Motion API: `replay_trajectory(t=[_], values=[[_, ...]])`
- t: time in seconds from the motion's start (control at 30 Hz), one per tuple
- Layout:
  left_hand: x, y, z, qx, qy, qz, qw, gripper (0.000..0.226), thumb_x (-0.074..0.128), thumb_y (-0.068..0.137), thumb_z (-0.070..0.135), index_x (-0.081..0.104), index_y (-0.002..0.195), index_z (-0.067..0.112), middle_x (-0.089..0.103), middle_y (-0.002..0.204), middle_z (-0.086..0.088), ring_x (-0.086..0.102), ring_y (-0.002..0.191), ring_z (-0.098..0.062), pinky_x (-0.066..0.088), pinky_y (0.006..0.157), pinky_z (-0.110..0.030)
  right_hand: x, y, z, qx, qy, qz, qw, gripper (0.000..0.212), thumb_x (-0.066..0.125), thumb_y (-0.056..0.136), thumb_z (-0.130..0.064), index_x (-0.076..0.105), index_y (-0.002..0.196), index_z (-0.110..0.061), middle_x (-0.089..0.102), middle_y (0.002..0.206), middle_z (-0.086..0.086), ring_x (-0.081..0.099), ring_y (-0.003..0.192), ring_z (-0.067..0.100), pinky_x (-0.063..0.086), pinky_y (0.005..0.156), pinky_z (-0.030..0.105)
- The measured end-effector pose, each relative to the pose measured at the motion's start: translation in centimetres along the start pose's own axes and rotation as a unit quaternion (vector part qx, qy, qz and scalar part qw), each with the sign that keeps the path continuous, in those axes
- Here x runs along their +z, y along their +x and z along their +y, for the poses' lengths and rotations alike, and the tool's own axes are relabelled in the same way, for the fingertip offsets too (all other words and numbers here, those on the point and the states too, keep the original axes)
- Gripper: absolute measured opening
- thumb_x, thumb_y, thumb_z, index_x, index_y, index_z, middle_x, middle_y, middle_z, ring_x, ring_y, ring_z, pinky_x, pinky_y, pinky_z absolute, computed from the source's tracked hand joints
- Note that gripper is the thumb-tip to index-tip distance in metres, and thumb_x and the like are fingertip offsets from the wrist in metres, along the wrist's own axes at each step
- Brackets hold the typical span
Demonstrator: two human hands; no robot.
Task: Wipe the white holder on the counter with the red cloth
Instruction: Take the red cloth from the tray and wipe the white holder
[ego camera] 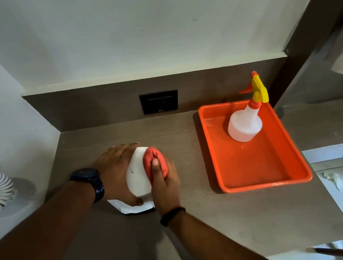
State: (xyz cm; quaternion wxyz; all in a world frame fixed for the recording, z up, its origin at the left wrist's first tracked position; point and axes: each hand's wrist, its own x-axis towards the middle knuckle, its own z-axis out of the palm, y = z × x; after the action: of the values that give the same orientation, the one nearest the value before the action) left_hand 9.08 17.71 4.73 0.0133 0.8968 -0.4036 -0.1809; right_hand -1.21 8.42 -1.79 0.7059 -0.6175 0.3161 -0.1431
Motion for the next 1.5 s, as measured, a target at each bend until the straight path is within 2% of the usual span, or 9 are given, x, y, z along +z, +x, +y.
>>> replay_trajectory(t=[0.2,0.47,0.63,0.73,0.87,1.03,1.3,1.43,1.5], values=[[0.0,-0.1,0.2,-0.018,0.011,0.0,1.0,0.14,0.077,0.035,0.073,0.01,0.146,0.021,0.027,0.152,-0.004,0.026,0.138,-0.024,0.026,0.114,-0.039,-0.1,3.1,0.2,0.07,-0.007,-0.018,0.997,0.043,0.045,0.102,-0.041,0.053,0.142,-0.029,0.06,0.146,0.002,0.055,0.135,0.022,0.042,0.117,0.049],[0.4,0.3,-0.4,-0.016,-0.005,-0.025,1.0,0.134,0.071,0.039,0.08,0.013,0.145,0.022,0.028,0.152,-0.003,0.028,0.137,-0.022,0.024,0.115,-0.039,-0.1,-1.6,0.1,0.03,0.006,0.016,0.999,0.033,0.046,0.087,-0.067,0.057,0.114,-0.054,0.067,0.126,-0.012,0.063,0.121,0.012,0.053,0.107,0.043],[0.9,0.4,-0.6,-0.01,0.004,0.018,1.0,0.134,0.066,0.031,0.08,0.017,0.142,0.022,0.034,0.147,0.0,0.032,0.134,-0.02,0.028,0.113,-0.037,-0.1,2.1,-1.2,0.05,-0.024,0.009,0.998,0.032,0.048,0.101,-0.035,0.062,0.129,-0.031,0.066,0.133,0.0,0.059,0.127,0.022,0.044,0.115,0.045],[1.0,0.3,-0.7,-0.023,0.003,0.012,1.0,0.142,0.064,0.028,0.082,0.007,0.144,0.024,0.026,0.152,-0.002,0.027,0.137,-0.022,0.024,0.114,-0.036,-0.5,1.2,-0.2,0.105,-0.027,0.013,0.994,0.036,0.045,0.102,-0.041,0.06,0.133,-0.034,0.066,0.138,-0.002,0.059,0.129,0.022,0.043,0.116,0.045],[0.8,0.4,-0.8,-0.02,-0.009,0.004,1.0,0.138,0.065,0.029,0.082,0.012,0.143,0.024,0.03,0.15,-0.001,0.031,0.135,-0.022,0.029,0.113,-0.04,-0.1,-0.3,-0.4,0.079,-0.008,0.019,0.997,0.018,0.047,0.1,-0.042,0.059,0.112,-0.049,0.068,0.127,-0.005,0.063,0.121,0.02,0.051,0.108,0.05],[1.0,0.6,-0.9,-0.01,-0.009,0.027,1.0,0.134,0.065,0.029,0.082,0.016,0.14,0.026,0.035,0.146,0.0,0.036,0.131,-0.021,0.031,0.111,-0.039,0.1,2.5,-1.8,0.038,-0.038,0.003,0.999,0.036,0.049,0.1,-0.038,0.06,0.132,-0.026,0.067,0.131,0.002,0.061,0.124,0.023,0.048,0.111,0.047],[1.8,0.4,-1.4,-0.02,-0.019,0.043,0.999,0.147,0.065,0.023,0.086,0.002,0.143,0.029,0.023,0.155,-0.004,0.021,0.141,-0.023,0.02,0.116,-0.038,-1.5,-0.1,-0.5,0.177,0.078,0.019,0.981,0.035,0.051,0.1,-0.036,0.066,0.127,-0.02,0.071,0.128,0.008,0.066,0.119,0.027,0.05,0.11,0.051],[2.0,-1.2,-2.3,-0.038,-0.128,0.058,0.989,0.156,0.082,0.029,0.074,-0.005,0.147,0.023,0.011,0.159,-0.004,0.012,0.143,-0.02,0.014,0.116,-0.035,-1.4,-0.9,-4.2,-0.052,-0.002,-0.009,0.999,0.029,0.049,0.095,-0.045,0.068,0.114,-0.034,0.07,0.12,-0.003,0.065,0.114,0.017,0.052,0.104,0.04],[2.1,-2.2,-3.0,-0.058,-0.177,0.074,0.98,0.156,0.09,0.032,0.063,-0.005,0.148,0.02,0.013,0.157,-0.003,0.016,0.142,-0.021,0.017,0.114,-0.034,-0.8,-0.3,-6.0,-0.189,-0.135,-0.04,0.972,0.039,0.041,0.089,-0.051,0.066,0.114,-0.034,0.068,0.118,-0.006,0.06,0.113,0.014,0.045,0.101,0.028]])
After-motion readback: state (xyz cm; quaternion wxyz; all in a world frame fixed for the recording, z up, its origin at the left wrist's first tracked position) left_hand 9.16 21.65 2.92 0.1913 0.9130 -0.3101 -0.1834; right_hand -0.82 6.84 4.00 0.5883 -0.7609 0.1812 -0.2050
